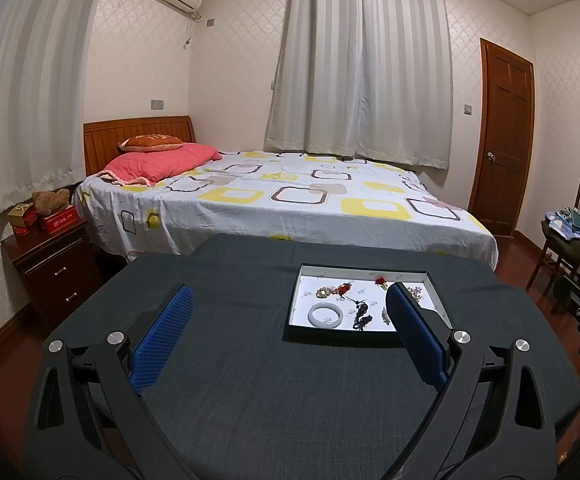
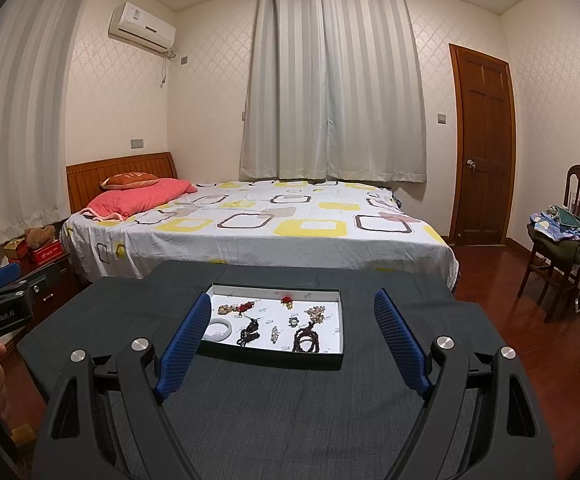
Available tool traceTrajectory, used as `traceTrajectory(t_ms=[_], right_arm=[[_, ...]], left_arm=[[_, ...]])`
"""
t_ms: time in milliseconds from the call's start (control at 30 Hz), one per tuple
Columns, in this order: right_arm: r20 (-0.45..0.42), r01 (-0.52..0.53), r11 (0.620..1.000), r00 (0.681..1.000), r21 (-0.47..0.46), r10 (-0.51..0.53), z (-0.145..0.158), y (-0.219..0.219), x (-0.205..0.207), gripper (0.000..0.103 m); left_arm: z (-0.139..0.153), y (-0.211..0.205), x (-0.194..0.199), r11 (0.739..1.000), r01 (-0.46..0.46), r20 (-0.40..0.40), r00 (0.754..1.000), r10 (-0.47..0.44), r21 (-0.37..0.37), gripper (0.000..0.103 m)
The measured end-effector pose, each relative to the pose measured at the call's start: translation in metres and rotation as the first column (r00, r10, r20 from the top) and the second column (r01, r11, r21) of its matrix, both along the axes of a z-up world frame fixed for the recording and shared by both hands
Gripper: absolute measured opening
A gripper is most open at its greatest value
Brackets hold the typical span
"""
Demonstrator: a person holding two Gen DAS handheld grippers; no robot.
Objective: Organize jewelry
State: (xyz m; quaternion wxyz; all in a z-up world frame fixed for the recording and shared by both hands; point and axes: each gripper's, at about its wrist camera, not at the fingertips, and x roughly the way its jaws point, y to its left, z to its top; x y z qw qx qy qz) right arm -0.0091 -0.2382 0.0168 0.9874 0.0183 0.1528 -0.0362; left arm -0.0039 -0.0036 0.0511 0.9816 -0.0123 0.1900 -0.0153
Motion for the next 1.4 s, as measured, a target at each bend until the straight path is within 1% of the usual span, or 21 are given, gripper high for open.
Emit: traceTrajectory(t_ms=[333, 400, 567, 1167, 1333, 1400], right_arm=[[-0.002, 0.000, 1.000, 1.000, -0.001, 0.000, -0.001, 0.001, 0.000, 0.081], [-0.003, -0.001, 1.000, 1.000, 0.000, 0.001, -0.001, 0.001, 0.000, 0.081], [-0.004, -0.002, 1.000, 1.000, 0.000, 0.002, -0.001, 0.001, -0.001, 0.081], [-0.010, -0.001, 1.000, 1.000, 0.001, 0.001, -0.005, 0.004, -0.001, 0.081], [-0.039, 0.010, 1.000, 0.999, 0.013, -0.010, -0.022, 0.000, 0.006, 0.081], [-0.058, 0.025, 0.999, 0.998, 0.021, -0.024, -0.031, -0.007, 0.014, 0.081]], left_arm=[[0.000, -0.003, 0.001, 1.000, -0.003, 0.002, 1.000, 0.003, 0.003, 0.095], [-0.001, -0.003, 0.000, 1.000, -0.004, 0.002, 1.000, 0.004, 0.005, 0.099], [0.000, -0.001, 0.001, 1.000, -0.002, 0.012, 1.000, 0.002, 0.011, 0.099], [-0.010, 0.001, 0.009, 1.000, 0.019, -0.011, 1.000, -0.019, 0.020, 0.099], [-0.024, 0.009, 0.028, 1.000, -0.001, -0.054, 0.999, 0.001, 0.006, 0.099], [-0.035, 0.014, 0.044, 1.000, -0.009, -0.098, 0.995, 0.009, -0.003, 0.099]])
